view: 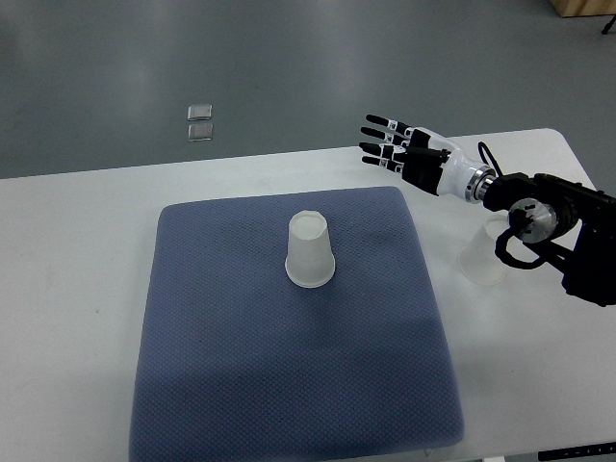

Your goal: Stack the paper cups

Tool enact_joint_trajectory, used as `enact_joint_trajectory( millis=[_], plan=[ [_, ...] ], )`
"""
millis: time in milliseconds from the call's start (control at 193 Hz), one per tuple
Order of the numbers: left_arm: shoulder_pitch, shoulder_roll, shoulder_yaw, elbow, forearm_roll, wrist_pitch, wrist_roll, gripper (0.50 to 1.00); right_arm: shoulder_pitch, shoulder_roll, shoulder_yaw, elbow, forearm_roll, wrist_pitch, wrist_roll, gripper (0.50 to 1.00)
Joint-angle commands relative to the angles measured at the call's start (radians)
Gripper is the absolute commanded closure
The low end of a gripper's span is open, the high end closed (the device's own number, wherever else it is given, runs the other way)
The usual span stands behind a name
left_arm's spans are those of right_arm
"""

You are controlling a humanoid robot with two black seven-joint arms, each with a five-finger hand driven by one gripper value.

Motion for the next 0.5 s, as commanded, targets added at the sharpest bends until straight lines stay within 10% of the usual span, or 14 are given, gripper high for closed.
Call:
enact_joint_trajectory(
  millis=[0, 497],
  plan=[
    [0.0, 0.0, 0.0, -0.003, 0.0, 0.001, 0.0, 0.5, 0.0, -0.003, 0.002, -0.001, -0.001, 0.001, 0.0, 0.576],
    [-0.004, 0.0, 0.001, 0.001, 0.0, 0.0, 0.0, 0.5, 0.011, -0.06, 0.005, -0.003, 0.001, 0.001, 0.002, 0.576]
  ],
)
